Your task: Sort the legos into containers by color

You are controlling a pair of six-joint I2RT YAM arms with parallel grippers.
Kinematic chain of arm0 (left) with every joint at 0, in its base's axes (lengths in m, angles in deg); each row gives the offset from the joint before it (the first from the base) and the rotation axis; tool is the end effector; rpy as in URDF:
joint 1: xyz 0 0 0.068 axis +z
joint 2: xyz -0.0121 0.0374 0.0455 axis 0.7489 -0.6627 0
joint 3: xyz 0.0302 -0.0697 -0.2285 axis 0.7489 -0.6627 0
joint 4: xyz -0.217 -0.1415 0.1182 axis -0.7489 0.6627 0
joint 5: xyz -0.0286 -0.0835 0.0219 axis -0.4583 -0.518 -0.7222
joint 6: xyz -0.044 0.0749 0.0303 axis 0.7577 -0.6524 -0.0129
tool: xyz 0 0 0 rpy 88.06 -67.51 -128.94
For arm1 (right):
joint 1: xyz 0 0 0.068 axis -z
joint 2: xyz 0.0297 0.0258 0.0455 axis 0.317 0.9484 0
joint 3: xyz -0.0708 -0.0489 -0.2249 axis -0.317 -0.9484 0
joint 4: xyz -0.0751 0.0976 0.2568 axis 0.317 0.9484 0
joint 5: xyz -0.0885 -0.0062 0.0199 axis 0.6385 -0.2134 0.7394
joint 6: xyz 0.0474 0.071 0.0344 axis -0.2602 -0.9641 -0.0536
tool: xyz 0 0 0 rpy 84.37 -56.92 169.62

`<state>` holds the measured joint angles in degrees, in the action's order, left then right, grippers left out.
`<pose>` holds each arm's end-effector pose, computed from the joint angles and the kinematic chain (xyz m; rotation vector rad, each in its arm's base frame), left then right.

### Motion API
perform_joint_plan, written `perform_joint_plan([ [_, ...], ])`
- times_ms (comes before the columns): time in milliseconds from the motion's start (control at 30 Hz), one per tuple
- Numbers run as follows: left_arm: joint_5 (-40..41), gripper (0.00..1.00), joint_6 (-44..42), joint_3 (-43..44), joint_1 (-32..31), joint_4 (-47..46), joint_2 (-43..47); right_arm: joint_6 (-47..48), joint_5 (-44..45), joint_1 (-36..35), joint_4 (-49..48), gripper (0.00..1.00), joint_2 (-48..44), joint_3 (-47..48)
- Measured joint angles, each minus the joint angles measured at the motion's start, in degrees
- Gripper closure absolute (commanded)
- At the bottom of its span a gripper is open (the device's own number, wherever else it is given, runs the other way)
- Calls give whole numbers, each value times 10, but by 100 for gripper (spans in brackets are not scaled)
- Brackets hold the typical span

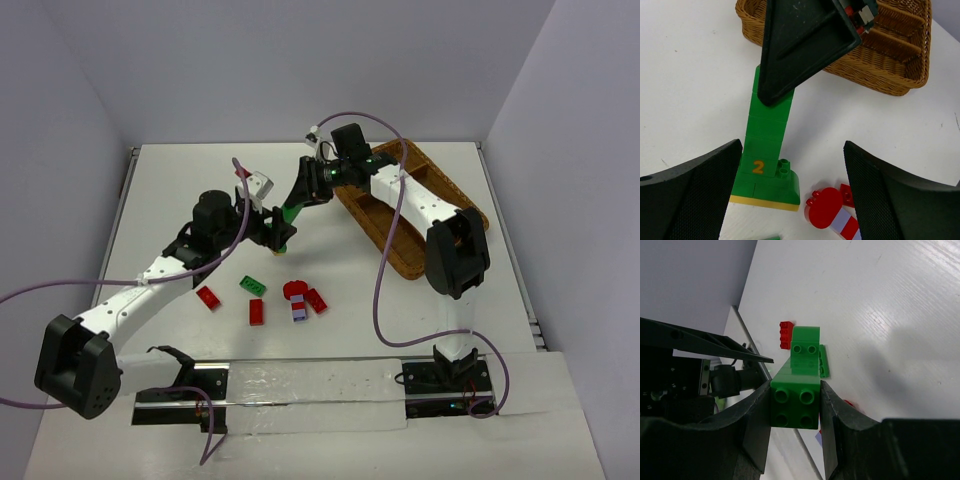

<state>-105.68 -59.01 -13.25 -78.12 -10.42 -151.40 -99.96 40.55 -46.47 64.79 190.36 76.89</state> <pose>0.2982 -0.1971 0.2344 0.5755 1.8468 -0.7103 0.4037 0.2805 0.2306 -0.5138 2.3437 1.3541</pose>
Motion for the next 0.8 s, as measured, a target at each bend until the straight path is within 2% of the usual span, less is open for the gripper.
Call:
perform_joint_plan([
  [633, 39, 31, -11, 0, -8, -65, -41, -18, -18, 0, -7, 100, 0, 0],
  [800, 41, 45, -19, 0, -8, -66, -45, -32, -29, 0, -25, 100, 0, 0],
])
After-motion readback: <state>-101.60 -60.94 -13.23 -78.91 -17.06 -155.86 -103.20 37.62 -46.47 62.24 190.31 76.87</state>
